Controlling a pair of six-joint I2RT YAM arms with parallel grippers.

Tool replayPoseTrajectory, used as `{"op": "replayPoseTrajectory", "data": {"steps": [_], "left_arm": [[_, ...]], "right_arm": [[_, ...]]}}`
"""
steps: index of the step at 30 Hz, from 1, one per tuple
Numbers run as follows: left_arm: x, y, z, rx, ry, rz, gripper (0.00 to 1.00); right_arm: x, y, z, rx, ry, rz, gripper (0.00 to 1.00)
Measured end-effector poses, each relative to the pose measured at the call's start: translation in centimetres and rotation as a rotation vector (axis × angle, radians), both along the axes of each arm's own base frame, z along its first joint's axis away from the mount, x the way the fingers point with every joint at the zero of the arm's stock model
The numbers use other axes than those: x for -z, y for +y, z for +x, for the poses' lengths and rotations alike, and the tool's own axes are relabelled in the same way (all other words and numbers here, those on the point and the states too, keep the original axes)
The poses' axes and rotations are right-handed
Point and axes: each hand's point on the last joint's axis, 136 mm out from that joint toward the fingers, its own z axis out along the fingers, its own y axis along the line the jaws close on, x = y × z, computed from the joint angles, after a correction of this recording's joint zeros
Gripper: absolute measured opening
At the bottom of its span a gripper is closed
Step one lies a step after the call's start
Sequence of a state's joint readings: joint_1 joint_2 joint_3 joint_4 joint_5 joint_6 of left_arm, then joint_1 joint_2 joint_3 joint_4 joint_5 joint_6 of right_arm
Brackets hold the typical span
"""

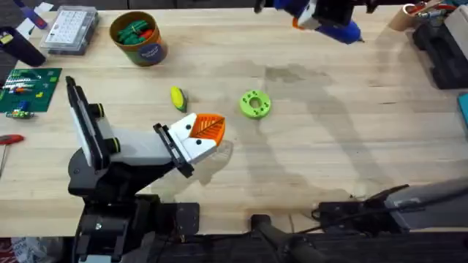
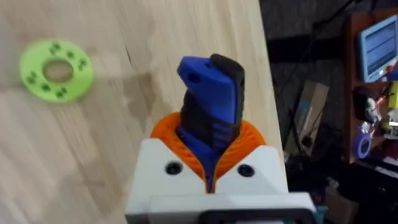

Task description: Pick up the gripper from the table and insert it into the empty holder that is missing its gripper. Then pick up a screw, insert it into the mounting hole, and use the screwdriver to tighten it. Finally, clean up the table by picking up the vegetable and placing it into the bucket.

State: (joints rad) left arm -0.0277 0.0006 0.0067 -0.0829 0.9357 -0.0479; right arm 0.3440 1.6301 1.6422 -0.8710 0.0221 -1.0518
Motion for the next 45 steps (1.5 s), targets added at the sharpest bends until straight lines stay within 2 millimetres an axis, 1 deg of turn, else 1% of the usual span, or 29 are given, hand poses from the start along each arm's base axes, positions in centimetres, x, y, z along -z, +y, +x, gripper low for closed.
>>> {"op": "replayPoseTrajectory", "data": {"steps": [3, 7, 12, 15, 17, 19, 22, 23, 24, 26, 27, 28, 30, 31, 32, 33, 34, 36, 40, 42, 45], "left_arm": [[0.0, 0.2, 0.2, -0.017, -0.001, 0.001, 0.005], [0.0, 0.2, 0.3, -0.025, -0.002, 0.002, 0.005], [0.0, 0.4, 0.5, -0.039, -0.004, 0.003, 0.005], [0.0, 0.4, 0.6, -0.041, -0.004, 0.003, 0.005], [0.0, 0.4, 0.6, -0.042, -0.005, 0.003, 0.005], [0.0, 0.4, 0.6, -0.042, -0.005, 0.003, 0.005], [0.0, 0.4, 0.6, -0.042, -0.005, 0.003, 0.005], [0.0, 0.4, 0.6, -0.042, -0.005, 0.003, 0.005], [0.0, 0.4, 0.6, -0.042, -0.005, 0.003, 0.005], [0.0, 0.4, 0.6, -0.042, -0.004, 0.003, 0.01], [0.0, 0.4, 0.6, -0.043, -0.006, 0.004, 0.052], [0.0, 0.4, 0.6, -0.043, -0.01, 0.006, 0.17], [0.0, 0.4, 0.6, -0.043, -0.01, 0.007, 0.468], [0.0, 0.4, 0.6, -0.043, -0.01, 0.007, 0.641], [0.0, 0.4, 0.6, -0.043, -0.01, 0.007, 0.801], [0.0, 0.4, 0.6, -0.043, -0.009, 0.006, 0.924], [0.0, 0.4, 0.6, -0.043, -0.007, 0.005, 0.976], [0.0, 0.4, 0.6, -0.044, -0.008, 0.005, 0.985], [-0.5, 0.7, 1.0, -0.066, -0.031, 0.001, 0.986], [-1.1, 0.9, 1.3, -0.09, -0.041, -0.014, 0.986], [-0.7, 1.7, 1.8, -0.149, 0.032, -0.03, 0.986]], "right_arm": [[3.2, -1.4, 0.8, -0.013, 0.076, -0.071, 0.01], [8.1, -2.9, 1.0, -0.059, 0.208, -0.175, 0.01], [14.1, -4.0, 1.7, -0.102, 0.326, -0.3, 0.01], [16.9, -4.4, 1.6, -0.123, 0.389, -0.341, 0.01], [18.5, -4.6, 1.4, -0.136, 0.427, -0.36, 0.01], [19.6, -4.7, 1.3, -0.143, 0.451, -0.372, 0.01], [20.3, -4.8, 1.2, -0.146, 0.466, -0.381, 0.016], [20.3, -4.8, 1.2, -0.145, 0.467, -0.382, 0.063], [20.3, -4.8, 1.2, -0.147, 0.466, -0.385, 0.163], [20.2, -4.9, 1.3, -0.147, 0.463, -0.391, 0.33], [20.2, -5.0, 1.3, -0.145, 0.462, -0.394, 0.47], [20.1, -5.0, 1.3, -0.143, 0.46, -0.395, 0.623], [19.7, -5.0, 1.2, -0.127, 0.457, -0.393, 0.917], [19.3, -5.0, 1.2, -0.118, 0.452, -0.39, 0.974], [18.8, -5.0, 1.3, -0.099, 0.441, -0.383, 0.986], [18.0, -4.9, 1.4, -0.076, 0.423, -0.369, 0.988], [17.0, -4.7, 1.4, -0.049, 0.403, -0.349, 0.988], [14.5, -4.0, 1.4, -0.006, 0.348, -0.297, 0.988], [7.6, -2.6, 0.8, 0.08, 0.203, -0.168, 0.988], [4.3, -2.2, 0.0, 0.118, 0.138, -0.104, 0.988], [0.4, -1.6, -1.8, 0.172, 0.081, -0.013, 0.988]]}}
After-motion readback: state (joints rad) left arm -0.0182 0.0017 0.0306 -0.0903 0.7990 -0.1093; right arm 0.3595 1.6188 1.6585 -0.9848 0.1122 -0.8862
